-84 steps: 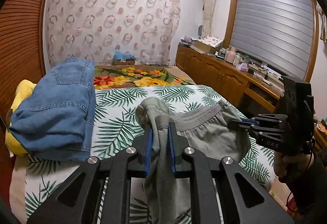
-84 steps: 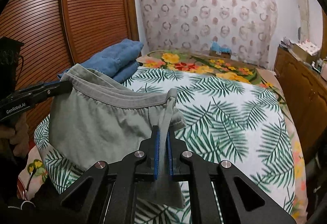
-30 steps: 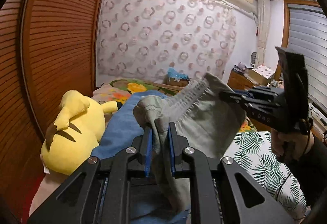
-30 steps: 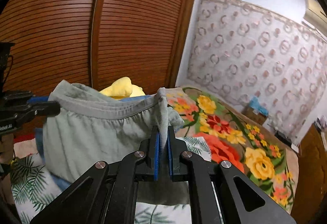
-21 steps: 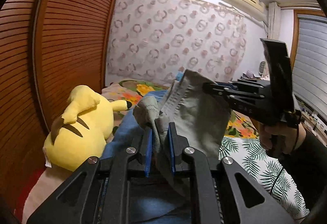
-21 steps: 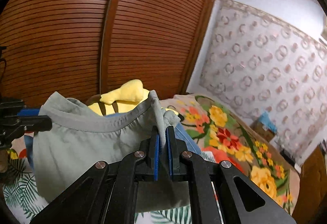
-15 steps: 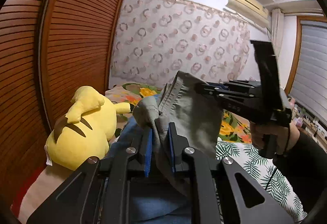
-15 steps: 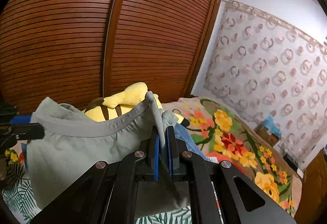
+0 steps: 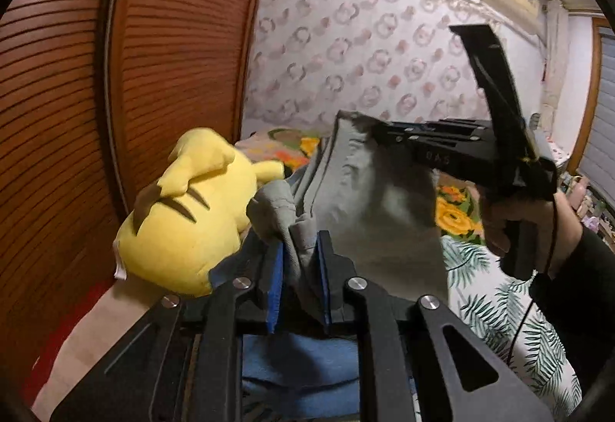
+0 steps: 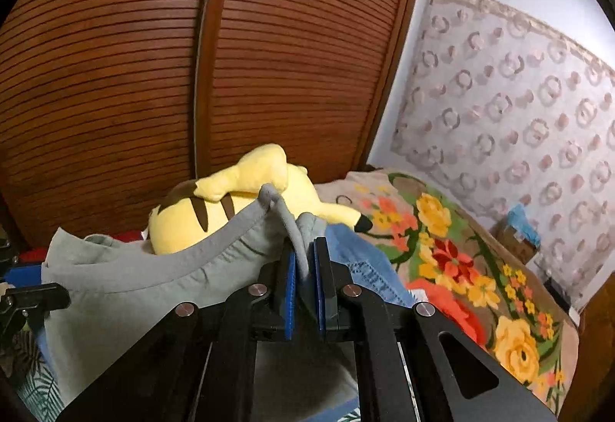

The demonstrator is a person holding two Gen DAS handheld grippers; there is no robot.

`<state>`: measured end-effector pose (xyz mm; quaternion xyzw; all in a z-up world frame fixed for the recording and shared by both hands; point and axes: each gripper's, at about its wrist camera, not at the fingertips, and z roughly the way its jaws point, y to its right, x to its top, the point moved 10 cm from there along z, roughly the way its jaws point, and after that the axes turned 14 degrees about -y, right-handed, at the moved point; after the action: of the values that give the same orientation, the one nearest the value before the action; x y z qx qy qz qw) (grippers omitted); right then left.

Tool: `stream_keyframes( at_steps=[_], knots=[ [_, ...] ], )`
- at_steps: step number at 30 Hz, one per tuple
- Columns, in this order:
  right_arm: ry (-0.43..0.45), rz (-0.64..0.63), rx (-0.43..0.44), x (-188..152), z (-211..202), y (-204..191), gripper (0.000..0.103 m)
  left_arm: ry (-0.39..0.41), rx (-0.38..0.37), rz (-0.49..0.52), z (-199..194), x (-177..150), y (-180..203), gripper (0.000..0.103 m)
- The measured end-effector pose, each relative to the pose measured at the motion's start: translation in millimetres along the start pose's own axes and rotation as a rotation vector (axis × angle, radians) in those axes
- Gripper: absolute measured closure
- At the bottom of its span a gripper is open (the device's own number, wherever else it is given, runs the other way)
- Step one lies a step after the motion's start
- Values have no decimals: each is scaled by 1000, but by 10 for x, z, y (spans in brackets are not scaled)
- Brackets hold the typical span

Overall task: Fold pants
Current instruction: 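Lower the pants onto the stack of blue jeans and open both tools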

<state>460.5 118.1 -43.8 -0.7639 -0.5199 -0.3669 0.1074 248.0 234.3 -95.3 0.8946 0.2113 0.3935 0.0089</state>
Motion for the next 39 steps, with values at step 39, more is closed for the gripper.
stream_keyframes(
  at_steps=[39],
  knots=[
    [-63,209,54,-701,-576,-229,70,-79,52,72,-130,-443,-30,42]
  ],
)
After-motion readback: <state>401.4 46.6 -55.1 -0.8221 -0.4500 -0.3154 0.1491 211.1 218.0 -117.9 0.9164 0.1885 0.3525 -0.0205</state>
